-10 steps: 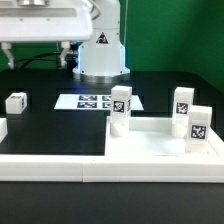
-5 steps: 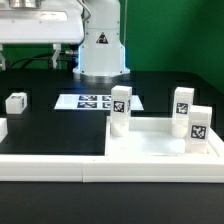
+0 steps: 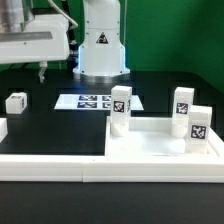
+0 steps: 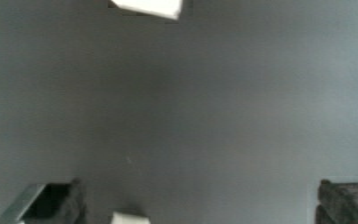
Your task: Assemble square table
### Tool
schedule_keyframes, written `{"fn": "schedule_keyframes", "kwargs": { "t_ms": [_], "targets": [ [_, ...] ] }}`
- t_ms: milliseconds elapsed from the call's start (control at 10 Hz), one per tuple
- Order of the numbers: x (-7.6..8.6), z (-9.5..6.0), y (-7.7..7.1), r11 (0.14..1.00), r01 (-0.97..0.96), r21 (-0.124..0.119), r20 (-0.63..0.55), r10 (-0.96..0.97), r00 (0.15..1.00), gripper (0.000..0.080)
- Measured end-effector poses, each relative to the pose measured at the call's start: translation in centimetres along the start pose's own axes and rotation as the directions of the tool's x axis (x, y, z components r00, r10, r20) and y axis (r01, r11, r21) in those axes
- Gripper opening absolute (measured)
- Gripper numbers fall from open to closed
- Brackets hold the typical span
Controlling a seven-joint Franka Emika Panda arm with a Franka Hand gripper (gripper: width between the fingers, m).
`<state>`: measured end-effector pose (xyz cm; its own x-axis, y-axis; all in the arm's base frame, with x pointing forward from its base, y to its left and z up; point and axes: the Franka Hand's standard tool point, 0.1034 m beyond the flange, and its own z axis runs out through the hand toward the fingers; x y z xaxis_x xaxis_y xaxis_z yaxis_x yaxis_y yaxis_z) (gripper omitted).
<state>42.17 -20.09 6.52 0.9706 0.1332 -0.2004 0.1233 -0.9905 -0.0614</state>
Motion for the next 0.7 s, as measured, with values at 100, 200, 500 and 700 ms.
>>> {"fn": "schedule_keyframes", "kwargs": {
  "t_ms": [100, 200, 500, 700],
  "targets": [
    [-0.5, 0.5, 0.2, 0.999, -0.038, 0.029, 0.087, 0.036, 0.996, 0.0649],
    [-0.7, 0.8, 0.1, 0.995, -0.076, 0.058, 0.16, 0.066, 0.985, 0.0649],
    [-0.6, 1.3, -0.6, 0.992, -0.083, 0.096, 0.321, 0.048, 0.946, 0.0649],
    [-0.7, 1.9, -0.8, 0.99, -0.085, 0.112, 0.409, 0.032, 0.912, 0.0649]
  ]
}}
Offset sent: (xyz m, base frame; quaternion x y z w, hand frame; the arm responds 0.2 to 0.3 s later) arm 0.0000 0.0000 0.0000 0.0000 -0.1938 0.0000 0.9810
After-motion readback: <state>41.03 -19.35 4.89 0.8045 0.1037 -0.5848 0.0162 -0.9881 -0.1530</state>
